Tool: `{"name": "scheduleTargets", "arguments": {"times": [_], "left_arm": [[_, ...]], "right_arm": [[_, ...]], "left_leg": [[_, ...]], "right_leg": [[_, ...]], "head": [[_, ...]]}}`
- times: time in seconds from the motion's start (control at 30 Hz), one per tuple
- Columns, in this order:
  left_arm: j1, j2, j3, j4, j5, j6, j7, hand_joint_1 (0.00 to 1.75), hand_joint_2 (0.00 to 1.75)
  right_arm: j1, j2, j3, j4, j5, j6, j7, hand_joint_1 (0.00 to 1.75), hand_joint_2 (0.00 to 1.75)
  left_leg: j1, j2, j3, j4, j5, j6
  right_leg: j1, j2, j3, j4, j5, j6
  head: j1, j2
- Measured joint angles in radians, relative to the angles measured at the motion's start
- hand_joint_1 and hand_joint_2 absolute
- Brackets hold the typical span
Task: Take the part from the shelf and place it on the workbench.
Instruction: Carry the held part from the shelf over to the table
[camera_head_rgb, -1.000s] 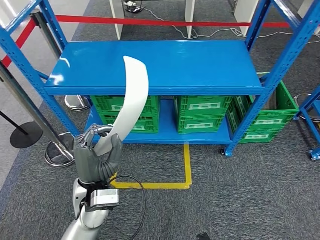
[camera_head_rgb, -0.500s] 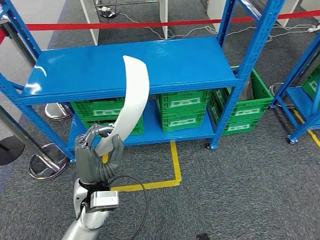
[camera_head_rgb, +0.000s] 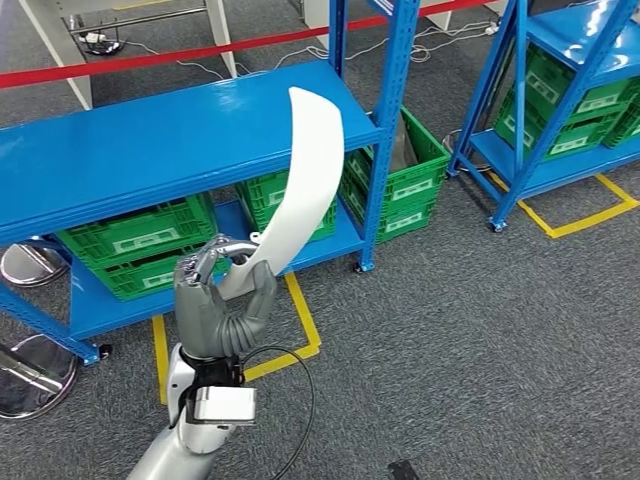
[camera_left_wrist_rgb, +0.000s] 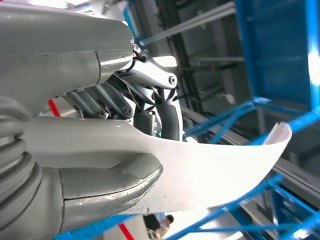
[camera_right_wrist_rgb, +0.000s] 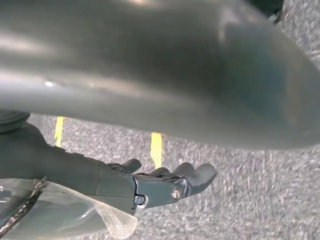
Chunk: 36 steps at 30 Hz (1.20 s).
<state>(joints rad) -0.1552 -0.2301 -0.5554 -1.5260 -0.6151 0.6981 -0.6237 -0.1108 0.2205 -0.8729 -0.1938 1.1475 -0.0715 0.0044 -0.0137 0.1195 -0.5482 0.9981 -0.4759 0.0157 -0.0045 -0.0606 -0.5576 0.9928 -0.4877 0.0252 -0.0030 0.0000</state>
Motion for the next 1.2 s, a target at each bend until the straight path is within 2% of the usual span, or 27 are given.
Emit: {"name": "scheduleTargets", "arguments": {"times": [0.03, 0.1, 0.17, 0.2, 0.23, 0.27, 0.3, 0.33, 0.4, 0.43, 0.47, 0.53, 0.57, 0.6, 0.67, 0.73, 0.77, 0.8, 0.83, 0.9, 0.93, 0.97, 1.03, 1.07, 1.13, 1.17, 1.2], "left_arm": [[-0.003, 0.0, -0.005, -0.001, 0.0, 0.0, 0.0, 1.75, 1.75], [-0.01, 0.0, -0.011, -0.002, 0.0, 0.0, 0.002, 1.75, 1.75], [-0.018, 0.0, -0.02, -0.003, 0.002, 0.0, 0.021, 1.75, 1.75], [-0.024, 0.0, -0.028, -0.003, 0.004, 0.0, 0.036, 1.75, 1.75], [-0.031, 0.0, -0.037, -0.003, 0.005, 0.0, 0.052, 1.75, 1.75], [-0.04, 0.0, -0.047, -0.003, 0.005, 0.0, 0.07, 1.75, 1.75], [-0.05, 0.0, -0.058, -0.003, 0.001, 0.0, 0.091, 1.75, 1.75], [-0.061, 0.0, -0.07, -0.003, -0.004, 0.0, 0.115, 1.75, 1.75], [-0.084, -0.001, -0.095, -0.003, -0.01, 0.0, 0.152, 1.75, 1.75], [-0.092, -0.001, -0.106, -0.002, -0.011, 0.0, 0.162, 1.75, 1.75], [-0.099, -0.002, -0.116, -0.002, -0.01, 0.0, 0.168, 1.75, 1.75], [-0.111, -0.006, -0.135, -0.001, -0.012, -0.001, 0.177, 1.75, 1.75], [-0.118, -0.008, -0.145, 0.002, -0.022, -0.005, 0.188, 1.75, 1.75], [-0.128, -0.012, -0.155, 0.011, -0.04, -0.01, 0.205, 1.75, 1.75], [-0.152, -0.021, -0.17, 0.046, -0.084, -0.019, 0.243, 1.75, 1.75], [-0.169, -0.028, -0.179, 0.087, -0.107, -0.023, 0.262, 1.75, 1.75], [-0.173, -0.03, -0.182, 0.102, -0.111, -0.024, 0.265, 1.75, 1.75], [-0.177, -0.031, -0.186, 0.113, -0.114, -0.024, 0.266, 1.75, 1.75], [-0.181, -0.033, -0.19, 0.122, -0.115, -0.024, 0.267, 1.75, 1.75], [-0.194, -0.039, -0.193, 0.137, -0.117, -0.024, 0.267, 1.75, 1.75], [-0.199, -0.041, -0.193, 0.142, -0.117, -0.023, 0.267, 1.75, 1.75], [-0.204, -0.043, -0.194, 0.147, -0.117, -0.023, 0.267, 1.75, 1.75], [-0.21, -0.046, -0.197, 0.155, -0.117, -0.023, 0.267, 1.75, 1.75], [-0.214, -0.048, -0.199, 0.158, -0.117, -0.023, 0.267, 1.75, 1.75], [-0.224, -0.051, -0.201, 0.163, -0.117, -0.023, 0.267, 1.75, 1.75], [-0.228, -0.052, -0.201, 0.166, -0.117, -0.023, 0.267, 1.75, 1.75], [-0.23, -0.053, -0.2, 0.169, -0.117, -0.023, 0.267, 1.75, 1.75]], "right_arm": [[-0.001, 0.0, 0.0, 0.0, 0.0, 0.0, 0.002, 0.0, 0.0], [-0.002, 0.0, 0.0, 0.0, -0.001, -0.001, 0.004, 0.0, 0.0], [-0.006, 0.0, 0.0, 0.0, -0.002, -0.001, 0.004, 0.0, 0.0], [-0.008, 0.0, 0.0, 0.0, -0.003, -0.001, 0.004, 0.0, 0.0], [-0.008, 0.0, 0.0, 0.0, -0.003, 0.0, 0.004, 0.0, 0.0], [-0.008, 0.0, 0.0, 0.0, -0.003, 0.001, 0.004, 0.0, 0.0], [-0.007, 0.0, 0.0, 0.0, -0.003, 0.002, 0.004, 0.0, 0.0], [-0.007, 0.0, 0.0, 0.0, -0.003, 0.002, 0.004, 0.0, 0.0], [-0.009, 0.003, 0.0, 0.0, -0.003, 0.003, 0.004, 0.0, 0.0], [-0.011, 0.004, 0.0, 0.0, -0.003, 0.003, 0.004, 0.0, 0.0], [-0.011, 0.005, 0.0, 0.0, -0.003, 0.003, 0.005, 0.0, 0.0], [-0.011, 0.005, 0.0, 0.0, -0.001, 0.005, 0.003, 0.0, 0.0], [-0.01, 0.007, 0.002, 0.0, 0.006, 0.011, -0.009, 0.0, 0.0], [-0.011, 0.009, 0.009, -0.002, 0.018, 0.022, -0.042, 0.0, 0.0], [-0.028, 0.019, 0.036, -0.008, 0.046, 0.047, -0.146, 0.0, 0.0], [-0.053, 0.03, 0.066, -0.016, 0.059, 0.06, -0.224, 0.0, 0.0], [-0.061, 0.034, 0.075, -0.018, 0.06, 0.063, -0.237, 0.0, 0.0], [-0.065, 0.038, 0.082, -0.02, 0.061, 0.065, -0.242, 0.0, 0.0], [-0.066, 0.041, 0.088, -0.022, 0.062, 0.066, -0.244, 0.0, 0.0], [-0.068, 0.045, 0.099, -0.026, 0.062, 0.066, -0.246, 0.0, 0.0], [-0.07, 0.046, 0.104, -0.028, 0.062, 0.065, -0.246, 0.0, 0.0], [-0.074, 0.048, 0.106, -0.03, 0.062, 0.065, -0.246, 0.0, 0.0], [-0.077, 0.048, 0.11, -0.033, 0.062, 0.065, -0.246, 0.0, 0.0], [-0.078, 0.049, 0.111, -0.034, 0.062, 0.065, -0.246, 0.0, 0.0], [-0.078, 0.051, 0.114, -0.035, 0.062, 0.065, -0.246, 0.0, 0.0], [-0.078, 0.053, 0.115, -0.035, 0.062, 0.066, -0.246, 0.0, 0.0], [-0.079, 0.055, 0.117, -0.035, 0.062, 0.066, -0.246, 0.0, 0.0]], "left_leg": [[0.002, 0.002, -0.001, 0.003, -0.002, -0.005], [0.008, -0.034, -0.015, 0.043, -0.037, -0.017], [0.013, -0.091, -0.062, 0.164, -0.109, -0.025], [0.015, -0.104, -0.09, 0.235, -0.14, -0.026], [0.015, -0.11, -0.11, 0.286, -0.156, -0.026], [0.015, -0.112, -0.115, 0.3, -0.151, -0.025], [0.015, -0.115, -0.1, 0.274, -0.126, -0.021], [0.015, -0.124, -0.07, 0.212, -0.088, -0.016], [0.017, -0.175, -0.007, 0.076, -0.029, -0.004], [0.017, -0.196, 0.011, 0.031, -0.017, 0.001], [0.016, -0.21, 0.017, 0.011, -0.017, 0.004], [0.017, -0.192, 0.015, -0.001, -0.014, 0.007], [0.02, -0.18, 0.015, -0.007, -0.009, 0.011], [0.022, -0.165, 0.014, -0.013, -0.003, 0.016], [0.023, -0.131, 0.01, -0.019, 0.003, 0.021], [0.021, -0.091, 0.005, -0.017, 0.005, 0.022], [0.021, -0.073, 0.004, -0.017, 0.005, 0.022], [0.021, -0.057, 0.003, -0.016, 0.004, 0.021], [0.022, -0.044, 0.003, -0.013, 0.003, 0.018], [0.02, -0.025, 0.001, -0.004, -0.003, 0.009], [0.017, -0.018, 0.0, 0.001, -0.006, 0.002], [0.014, -0.009, -0.002, 0.005, -0.007, -0.003], [0.012, 0.01, -0.001, 0.008, -0.009, -0.011], [0.015, 0.007, -0.001, 0.012, -0.016, -0.016], [0.021, -0.039, -0.021, 0.067, -0.057, -0.024], [0.023, -0.072, -0.046, 0.127, -0.09, -0.027], [0.023, -0.095, -0.078, 0.198, -0.123, -0.027]], "right_leg": [[-0.001, 0.009, -0.002, -0.001, 0.004, -0.008], [-0.004, 0.03, -0.006, -0.004, 0.013, -0.024], [-0.005, 0.054, -0.012, -0.005, 0.02, -0.034], [-0.004, 0.068, -0.016, -0.005, 0.023, -0.036], [-0.004, 0.082, -0.018, -0.004, 0.026, -0.037], [-0.003, 0.097, -0.02, -0.004, 0.028, -0.036], [-0.002, 0.111, -0.021, -0.003, 0.03, -0.034], [-0.002, 0.126, -0.022, -0.002, 0.032, -0.032], [-0.002, 0.153, -0.026, 0.0, 0.036, -0.026], [-0.004, 0.164, -0.032, 0.002, 0.04, -0.02], [-0.007, 0.175, -0.04, 0.002, 0.044, -0.013], [-0.012, 0.195, -0.055, 0.001, 0.053, 0.001], [-0.01, 0.186, -0.064, 0.006, 0.049, 0.007], [-0.008, 0.164, -0.08, 0.027, 0.034, 0.011], [-0.005, 0.102, -0.133, 0.13, -0.025, 0.019], [-0.009, 0.072, -0.186, 0.251, -0.077, 0.028], [-0.011, 0.066, -0.192, 0.276, -0.08, 0.032], [-0.014, 0.06, -0.177, 0.262, -0.066, 0.036], [-0.017, 0.05, -0.143, 0.211, -0.039, 0.039], [-0.017, 0.01, -0.06, 0.075, 0.006, 0.041], [-0.014, -0.004, -0.034, 0.031, 0.016, 0.035], [-0.011, -0.012, -0.024, 0.012, 0.015, 0.027], [-0.007, 0.006, -0.028, 0.013, 0.015, 0.007], [-0.008, 0.017, -0.029, 0.013, 0.017, 0.0], [-0.01, 0.04, -0.03, 0.011, 0.021, -0.015], [-0.01, 0.052, -0.031, 0.011, 0.023, -0.019], [-0.009, 0.065, -0.033, 0.011, 0.025, -0.023]], "head": [[0.0, 0.0], [-0.002, 0.0], [-0.004, 0.0], [-0.004, 0.0], [-0.004, 0.0], [-0.004, 0.0], [-0.004, 0.0], [-0.004, 0.0], [-0.003, 0.0], [-0.004, 0.0], [-0.004, 0.0], [-0.007, 0.0], [-0.006, 0.0], [-0.002, 0.0], [0.006, 0.0], [0.009, 0.0], [0.009, 0.0], [0.009, 0.0], [0.009, 0.0], [0.011, 0.0], [0.011, 0.0], [0.013, 0.0], [0.013, 0.0], [0.014, 0.0], [0.012, 0.0], [0.01, 0.0], [0.009, 0.0]]}}
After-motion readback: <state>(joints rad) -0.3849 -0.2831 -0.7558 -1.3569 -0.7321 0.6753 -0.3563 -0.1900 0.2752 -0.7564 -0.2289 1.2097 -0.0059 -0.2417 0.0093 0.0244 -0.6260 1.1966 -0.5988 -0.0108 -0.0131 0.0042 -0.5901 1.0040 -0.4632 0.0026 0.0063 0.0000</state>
